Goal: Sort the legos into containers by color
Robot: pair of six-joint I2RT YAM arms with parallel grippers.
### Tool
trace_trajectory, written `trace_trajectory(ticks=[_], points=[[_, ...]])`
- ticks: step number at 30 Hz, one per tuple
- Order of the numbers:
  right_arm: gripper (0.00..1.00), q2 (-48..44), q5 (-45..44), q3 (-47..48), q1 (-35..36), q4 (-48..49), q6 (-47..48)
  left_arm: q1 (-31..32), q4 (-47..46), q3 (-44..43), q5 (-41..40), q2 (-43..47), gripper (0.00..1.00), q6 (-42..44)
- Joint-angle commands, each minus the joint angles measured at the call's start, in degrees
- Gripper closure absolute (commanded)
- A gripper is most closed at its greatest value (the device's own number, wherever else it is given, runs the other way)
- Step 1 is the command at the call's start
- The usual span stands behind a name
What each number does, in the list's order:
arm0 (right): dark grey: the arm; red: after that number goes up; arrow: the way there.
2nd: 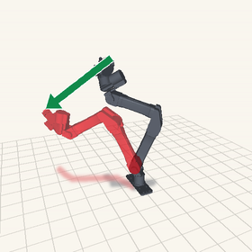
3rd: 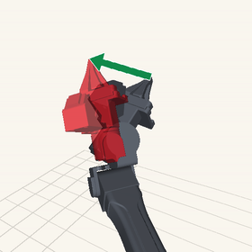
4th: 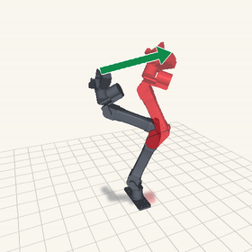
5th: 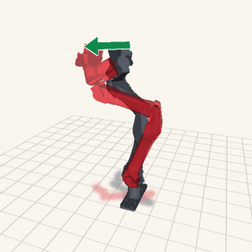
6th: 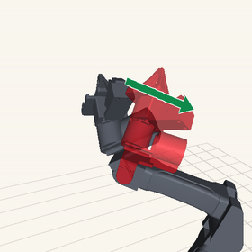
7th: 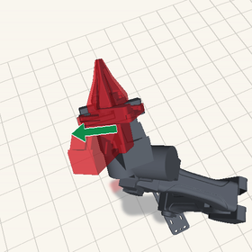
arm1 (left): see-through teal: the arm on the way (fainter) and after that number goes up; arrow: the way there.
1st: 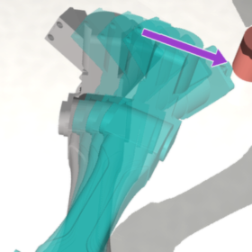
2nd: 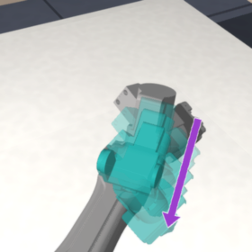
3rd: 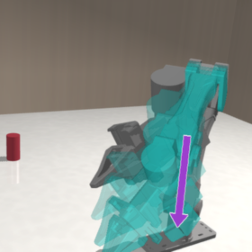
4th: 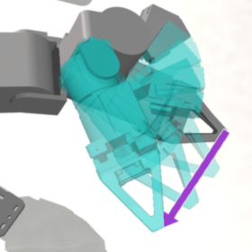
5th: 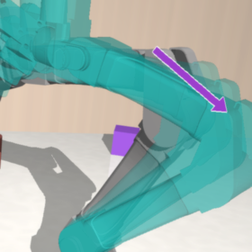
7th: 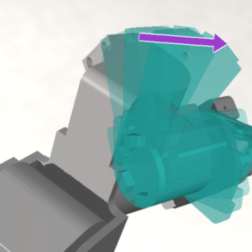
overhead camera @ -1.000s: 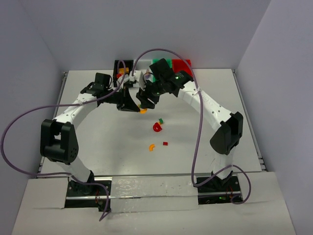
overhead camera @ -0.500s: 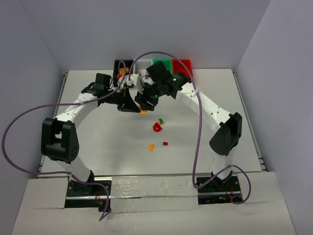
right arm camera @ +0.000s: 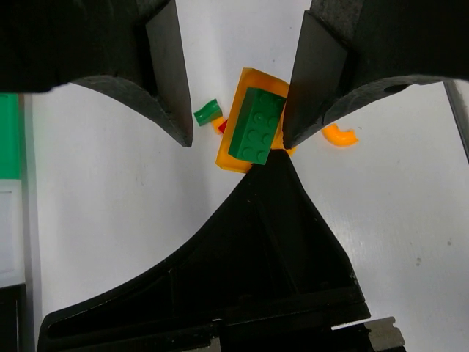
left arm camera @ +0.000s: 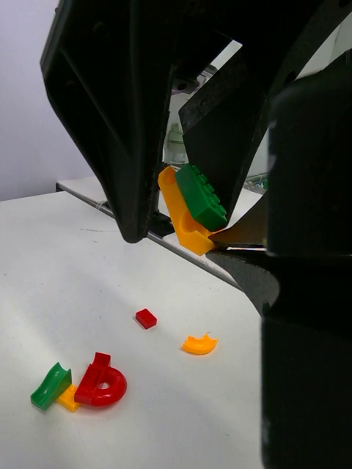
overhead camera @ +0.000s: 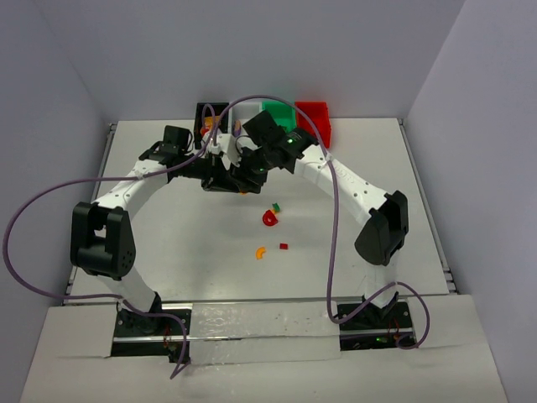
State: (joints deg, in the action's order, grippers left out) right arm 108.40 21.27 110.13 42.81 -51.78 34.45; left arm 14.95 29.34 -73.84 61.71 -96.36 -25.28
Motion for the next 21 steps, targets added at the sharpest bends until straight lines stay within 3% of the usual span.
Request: trace_trajectory(ticks=[1,10,17,21], points=[[0.42,0.8,-2.1,0.0,0.7,1.7,0.7,-0.3,-1.5,-0.2,1.7,0.6,1.00,-0.2],[0.40,0.1,-6.3,-0.2,1.2,3.5,0.5,-0.3,-0.3,-0.2,-1.8,0.4,1.00,0.7],[0.47,-1.6,-9.1,-2.9,2.2,5.9,0.9,-0.3,0.2,-0.5,-3.1,0.0,1.00,0.9],[0.46,-2.0,-11.3,-4.0,3.0,7.0,1.1,-0.3,0.4,-0.7,-3.4,-0.4,1.00,0.8]])
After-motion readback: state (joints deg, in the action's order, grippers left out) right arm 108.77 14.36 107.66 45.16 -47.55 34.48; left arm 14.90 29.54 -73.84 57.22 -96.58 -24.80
